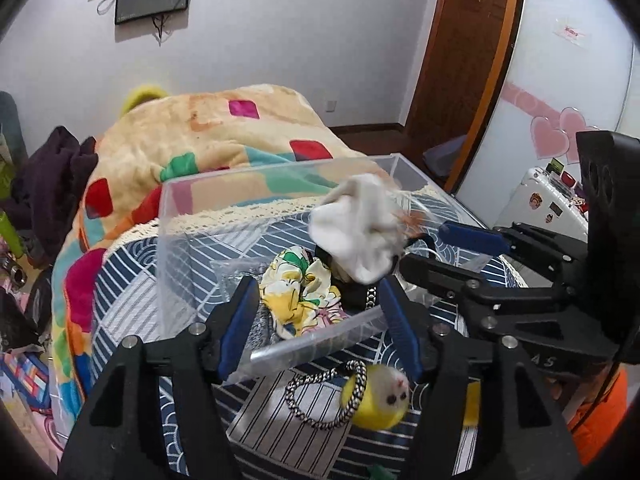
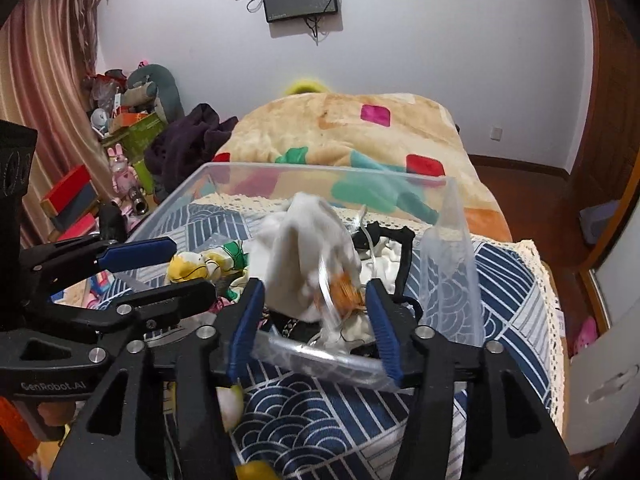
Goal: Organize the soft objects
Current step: 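Lower both held items into the clear box and open both tools, then grasp the yellow sponge with the right tool while the left tool grasps the green knitted cloth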
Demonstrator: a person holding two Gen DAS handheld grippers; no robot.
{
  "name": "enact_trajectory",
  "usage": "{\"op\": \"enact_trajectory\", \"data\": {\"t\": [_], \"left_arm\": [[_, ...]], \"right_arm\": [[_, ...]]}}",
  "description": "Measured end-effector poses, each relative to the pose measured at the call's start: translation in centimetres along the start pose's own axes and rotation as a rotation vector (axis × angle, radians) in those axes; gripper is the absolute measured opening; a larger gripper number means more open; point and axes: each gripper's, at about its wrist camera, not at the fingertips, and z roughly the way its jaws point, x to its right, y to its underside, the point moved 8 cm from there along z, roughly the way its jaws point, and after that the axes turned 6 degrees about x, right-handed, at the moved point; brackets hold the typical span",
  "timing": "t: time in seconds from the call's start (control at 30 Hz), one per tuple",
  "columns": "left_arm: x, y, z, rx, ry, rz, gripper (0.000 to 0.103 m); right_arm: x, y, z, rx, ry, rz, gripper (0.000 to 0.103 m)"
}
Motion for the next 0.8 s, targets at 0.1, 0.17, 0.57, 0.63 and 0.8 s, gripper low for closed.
{"op": "enact_trajectory", "data": {"t": [0.1, 0.17, 0.57, 0.63, 0.8], "left_arm": [[0.0, -0.1, -1.5, 0.029, -0.003, 0.001, 0.067], [0.0, -0.2, -2.7, 0.061, -0.008, -0.003, 0.076], [0.4, 3.7, -7.1, 0.093, -0.061, 0.013, 0.095], [0.5, 5.3, -7.1, 0.061, -0.063, 0.004, 0.095], [0.2, 9.1, -6.7, -0.018, -0.086, -0.024, 0.095]], "right_arm": [[-0.1, -0.2, -0.9, 0.018, 0.010, -0.015, 0.054], [-0.2, -0.4, -1.7, 0.035, 0.014, -0.024, 0.055], [-1.3, 1.0, -6.0, 0.105, 0.000, -0.061, 0.069], [-1.5, 2.1, -6.0, 0.090, -0.004, -0.060, 0.069], [-1.6, 5.0, -5.6, 0.031, -0.019, -0.038, 0.069]]}}
